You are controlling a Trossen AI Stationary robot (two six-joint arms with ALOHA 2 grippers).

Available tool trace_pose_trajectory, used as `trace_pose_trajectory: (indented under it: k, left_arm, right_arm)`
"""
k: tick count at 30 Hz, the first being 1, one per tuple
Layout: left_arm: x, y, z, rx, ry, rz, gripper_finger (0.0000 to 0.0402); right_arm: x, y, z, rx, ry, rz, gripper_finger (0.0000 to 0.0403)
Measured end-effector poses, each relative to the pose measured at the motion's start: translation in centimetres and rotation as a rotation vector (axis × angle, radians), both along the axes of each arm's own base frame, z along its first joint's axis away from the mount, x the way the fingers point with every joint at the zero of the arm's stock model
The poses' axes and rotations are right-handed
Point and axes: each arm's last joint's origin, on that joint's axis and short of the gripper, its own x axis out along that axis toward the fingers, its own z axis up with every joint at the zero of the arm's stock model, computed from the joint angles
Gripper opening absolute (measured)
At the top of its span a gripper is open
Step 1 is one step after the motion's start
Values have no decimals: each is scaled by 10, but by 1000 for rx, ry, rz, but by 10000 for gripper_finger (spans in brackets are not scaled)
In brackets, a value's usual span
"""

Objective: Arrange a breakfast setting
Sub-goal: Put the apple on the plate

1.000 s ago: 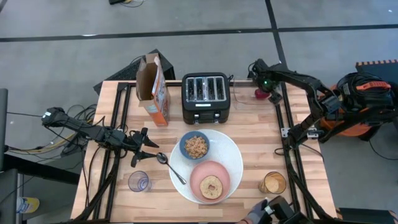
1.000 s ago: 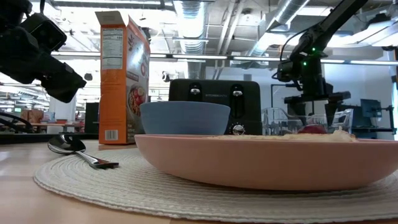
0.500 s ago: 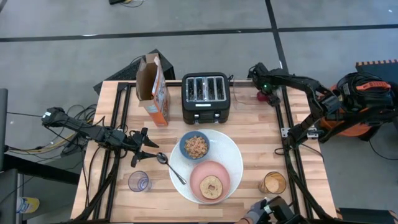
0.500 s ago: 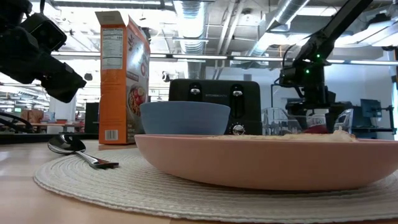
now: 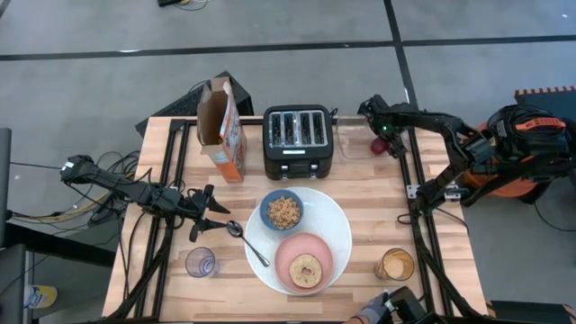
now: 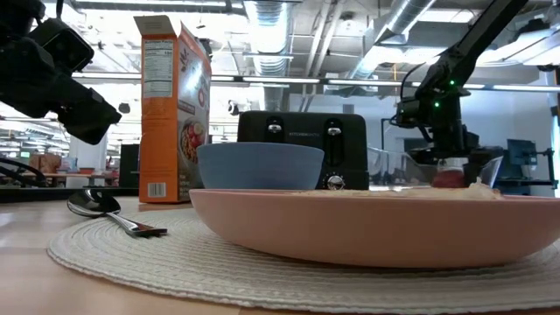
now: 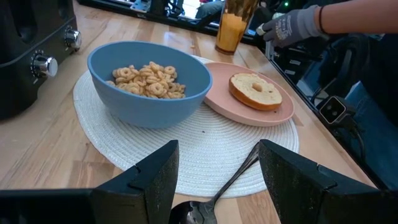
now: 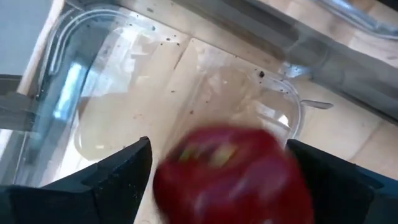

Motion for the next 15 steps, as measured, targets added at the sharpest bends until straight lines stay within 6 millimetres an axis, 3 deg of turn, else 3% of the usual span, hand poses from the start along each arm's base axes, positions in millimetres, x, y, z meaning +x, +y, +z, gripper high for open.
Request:
trace_pose_trajectory:
  k: [9,15]
  left_arm:
    - [0,0,0,0,-1,0,208]
    - [0,0,0,0,0,0,208]
  right_arm:
    - [3,0,0,0,-57,-60,301]
    - [7,1,0,8,-104,-54,299]
